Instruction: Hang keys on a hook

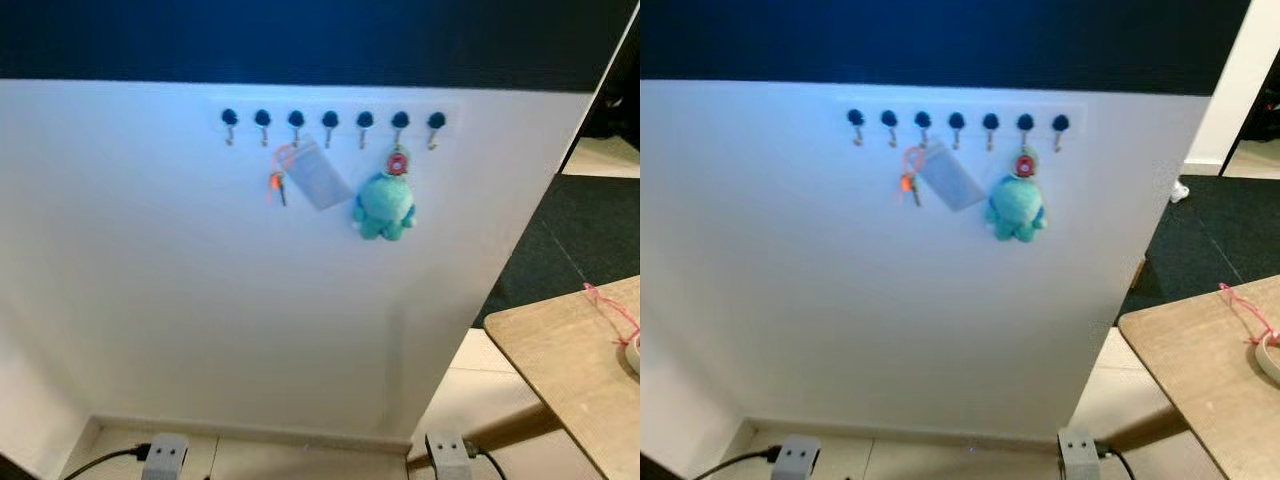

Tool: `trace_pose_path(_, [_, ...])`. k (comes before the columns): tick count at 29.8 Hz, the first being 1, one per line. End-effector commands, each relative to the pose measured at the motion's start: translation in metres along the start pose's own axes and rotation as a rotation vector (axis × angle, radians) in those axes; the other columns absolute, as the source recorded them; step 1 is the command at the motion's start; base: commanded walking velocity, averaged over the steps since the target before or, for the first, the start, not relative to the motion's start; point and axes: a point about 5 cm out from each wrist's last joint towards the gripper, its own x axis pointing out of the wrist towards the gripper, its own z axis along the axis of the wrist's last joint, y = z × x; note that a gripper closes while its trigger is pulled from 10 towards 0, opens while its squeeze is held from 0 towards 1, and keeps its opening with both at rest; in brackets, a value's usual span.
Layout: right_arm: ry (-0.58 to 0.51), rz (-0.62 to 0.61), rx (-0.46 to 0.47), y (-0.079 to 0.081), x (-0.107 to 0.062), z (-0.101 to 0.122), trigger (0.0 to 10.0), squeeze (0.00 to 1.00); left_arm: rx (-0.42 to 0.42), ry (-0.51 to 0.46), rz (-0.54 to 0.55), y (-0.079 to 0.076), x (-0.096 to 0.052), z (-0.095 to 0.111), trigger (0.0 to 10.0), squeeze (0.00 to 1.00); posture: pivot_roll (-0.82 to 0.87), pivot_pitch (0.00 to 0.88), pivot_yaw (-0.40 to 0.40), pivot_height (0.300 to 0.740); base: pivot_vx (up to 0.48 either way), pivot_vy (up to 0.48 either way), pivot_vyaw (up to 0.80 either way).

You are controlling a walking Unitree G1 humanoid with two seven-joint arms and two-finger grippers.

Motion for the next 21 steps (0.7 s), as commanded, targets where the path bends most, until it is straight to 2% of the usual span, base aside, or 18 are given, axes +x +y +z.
trace_pose_path(1, [0.008,0.001,0.001,0.0012,-0.0007,-0.0037,10.0,0.00,0.004,-0.003,-0.003,0.0000,-0.0002,-0.0001,10.0,0.00,0.05,0.018,0.004,0.740,0.000,0.326,0.00])
trace_pose_path(9, [0.009,-0.001,0.002,0.0005,-0.0007,-0.0034,10.0,0.00,0.007,-0.006,-0.005,0.0003,-0.0003,0.0000,10.0,0.00,0.05,0.020,0.006,0.740,0.000,0.323,0.00])
trace_pose_path(15, [0.010,-0.003,0.005,-0.0002,-0.0008,-0.0036,10.0,0.00,0.020,-0.023,-0.013,0.0006,-0.0004,0.0022,10.0,0.00,0.05,0.027,0.007,0.740,0.000,0.000,0.00])
trace_pose_path(18, [0.011,-0.004,0.007,0.0003,-0.0008,-0.0042,10.0,0.00,0.064,-0.012,-0.022,0.0010,-0.0002,0.0028,10.0,0.00,0.05,0.031,0.009,0.740,0.000,0.000,0.00])
trace_pose_path(21, [0.013,-0.005,0.009,0.0011,-0.0010,-0.0053,10.0,0.00,0.073,-0.006,-0.035,0.0007,-0.0001,0.0028,10.0,0.00,0.05,0.032,0.009,0.740,0.000,-0.480,0.00])
